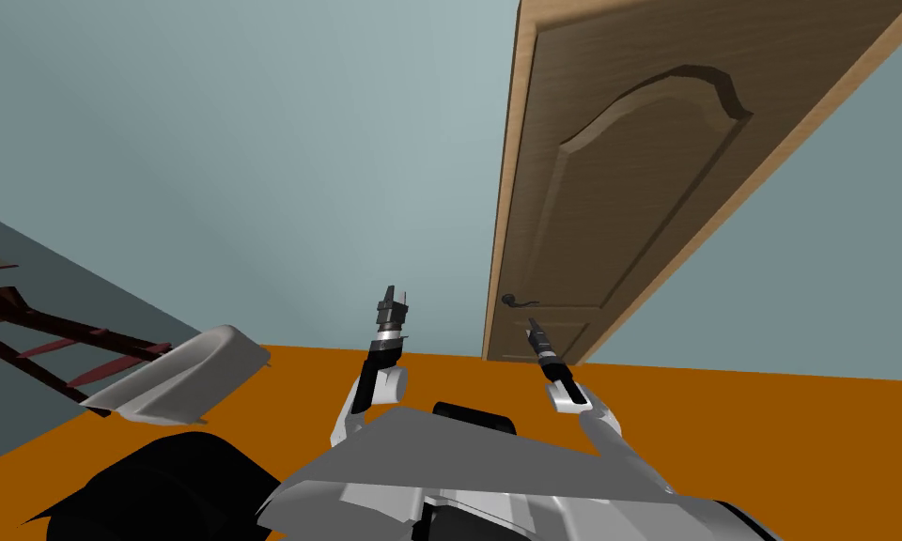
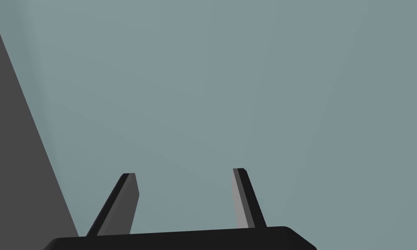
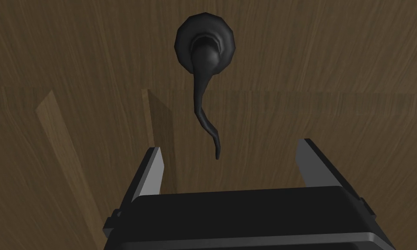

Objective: Pull the door open

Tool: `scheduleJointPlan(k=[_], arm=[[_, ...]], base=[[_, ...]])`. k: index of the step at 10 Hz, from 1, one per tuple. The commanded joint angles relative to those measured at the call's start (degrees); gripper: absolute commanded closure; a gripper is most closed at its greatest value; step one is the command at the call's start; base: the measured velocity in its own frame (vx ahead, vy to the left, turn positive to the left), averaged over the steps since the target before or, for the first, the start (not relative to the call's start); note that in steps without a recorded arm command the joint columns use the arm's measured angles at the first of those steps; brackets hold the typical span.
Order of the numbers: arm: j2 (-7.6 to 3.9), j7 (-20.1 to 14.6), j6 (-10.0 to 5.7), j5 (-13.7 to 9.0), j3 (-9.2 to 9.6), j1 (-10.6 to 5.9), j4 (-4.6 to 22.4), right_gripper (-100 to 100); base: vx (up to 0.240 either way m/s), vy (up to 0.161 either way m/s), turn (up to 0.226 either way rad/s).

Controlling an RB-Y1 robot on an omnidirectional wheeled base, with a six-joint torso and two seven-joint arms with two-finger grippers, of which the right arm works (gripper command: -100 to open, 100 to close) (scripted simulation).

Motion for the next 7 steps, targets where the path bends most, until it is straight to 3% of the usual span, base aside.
scheduleJointPlan(k=[1,3,5,7], arm=[[-0.17,-0.27,-0.43,0.0,0.1,-0.93,1.97,-100],[-0.44,-0.64,-0.64,0.0,0.24,-1.83,3.92,-100],[-0.85,-0.49,-0.7,-0.47,-0.67,-1.14,3.53,-100],[-2.52,-0.54,-1.51,-1.94,-3.35,-0.16,4.77,-100]], base=[[0.012,-0.056,0.075],[0.013,-0.063,0.077],[0.018,-0.012,0.109],[0.129,0.028,0.407]])
